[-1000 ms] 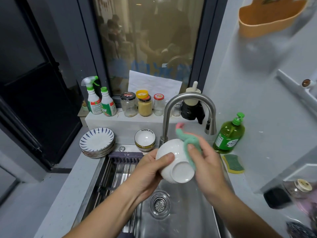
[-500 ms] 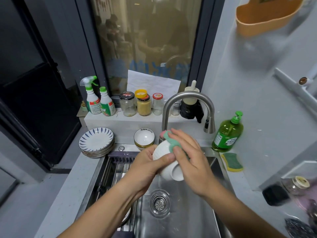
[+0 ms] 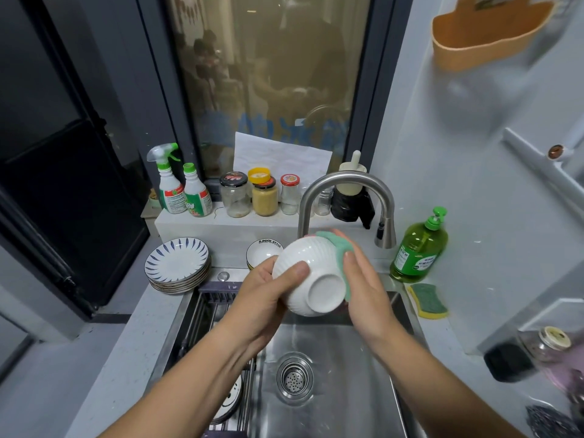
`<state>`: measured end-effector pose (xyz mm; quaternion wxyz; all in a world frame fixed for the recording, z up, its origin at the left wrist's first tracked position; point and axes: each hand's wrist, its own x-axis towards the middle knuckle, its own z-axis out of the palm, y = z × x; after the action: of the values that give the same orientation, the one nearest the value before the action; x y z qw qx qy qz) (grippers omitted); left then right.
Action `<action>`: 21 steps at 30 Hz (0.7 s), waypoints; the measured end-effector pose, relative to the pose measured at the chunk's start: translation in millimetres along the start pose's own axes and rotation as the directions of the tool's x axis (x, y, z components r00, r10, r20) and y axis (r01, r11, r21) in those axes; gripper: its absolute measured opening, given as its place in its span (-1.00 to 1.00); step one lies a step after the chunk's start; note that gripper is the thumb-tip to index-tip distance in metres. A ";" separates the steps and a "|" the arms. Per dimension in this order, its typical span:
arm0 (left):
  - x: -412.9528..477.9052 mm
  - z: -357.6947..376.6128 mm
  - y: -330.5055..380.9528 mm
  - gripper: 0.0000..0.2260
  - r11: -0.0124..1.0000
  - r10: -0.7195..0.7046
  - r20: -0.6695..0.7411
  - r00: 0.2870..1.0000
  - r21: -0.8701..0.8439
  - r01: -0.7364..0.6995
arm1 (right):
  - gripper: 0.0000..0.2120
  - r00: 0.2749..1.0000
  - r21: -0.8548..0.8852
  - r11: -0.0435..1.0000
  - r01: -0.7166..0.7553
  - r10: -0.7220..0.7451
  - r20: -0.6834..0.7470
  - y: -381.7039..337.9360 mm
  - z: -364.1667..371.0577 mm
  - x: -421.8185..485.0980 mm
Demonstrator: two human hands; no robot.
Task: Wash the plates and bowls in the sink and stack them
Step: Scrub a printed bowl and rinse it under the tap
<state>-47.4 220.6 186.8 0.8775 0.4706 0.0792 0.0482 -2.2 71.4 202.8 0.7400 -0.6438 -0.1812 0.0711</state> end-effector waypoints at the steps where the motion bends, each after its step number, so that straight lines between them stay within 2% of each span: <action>1: -0.1 0.1 -2.1 -0.44 0.998 -0.004 -0.019 1.000 -0.059 0.003 | -0.68 0.999 0.041 0.999 -0.027 0.028 -0.018 3.3 1.8 -6.1; 5: -4.1 6.1 -13.8 -0.37 0.977 0.000 -0.042 0.999 -0.212 -0.009 | -0.68 0.990 0.104 0.987 -0.120 0.127 -0.065 18.1 10.4 -19.1; 7: -4.1 10.7 -17.6 -0.28 0.957 0.000 -0.057 0.998 -0.289 -0.016 | -0.53 0.990 0.089 0.991 -0.097 0.105 -0.092 20.2 13.8 -17.1; 9: -3.6 16.0 -20.8 -0.33 0.945 -0.034 -0.055 0.998 -0.328 0.014 | -0.37 0.992 0.028 0.998 -0.053 0.056 -0.116 23.1 13.2 -12.6; 11: -5.6 16.7 -22.4 -0.38 0.949 -0.099 -0.014 0.995 -0.301 0.090 | -0.30 0.994 -0.062 0.997 -0.055 0.049 -0.097 23.7 6.2 -7.2; 16: -1.9 -0.5 -0.7 -0.69 0.968 -0.247 0.049 0.968 0.059 0.244 | -0.41 0.988 -0.241 0.965 -0.102 0.126 0.085 21.1 -30.1 14.0; 19: 6.5 0.2 12.4 -0.52 0.897 -0.332 0.059 0.942 0.327 0.296 | -0.51 0.944 -0.328 0.936 -0.131 0.219 0.247 14.3 -40.9 27.0; 21: 12.2 4.2 15.5 -0.47 0.847 -0.380 0.063 0.923 0.424 0.320 | -0.60 0.923 -0.326 0.931 -0.162 0.260 0.285 7.1 -40.1 32.0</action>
<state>-34.8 227.6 200.9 0.7580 0.6218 0.1083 -0.1645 42.7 46.2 197.3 0.5832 -0.7427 -0.2375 0.2276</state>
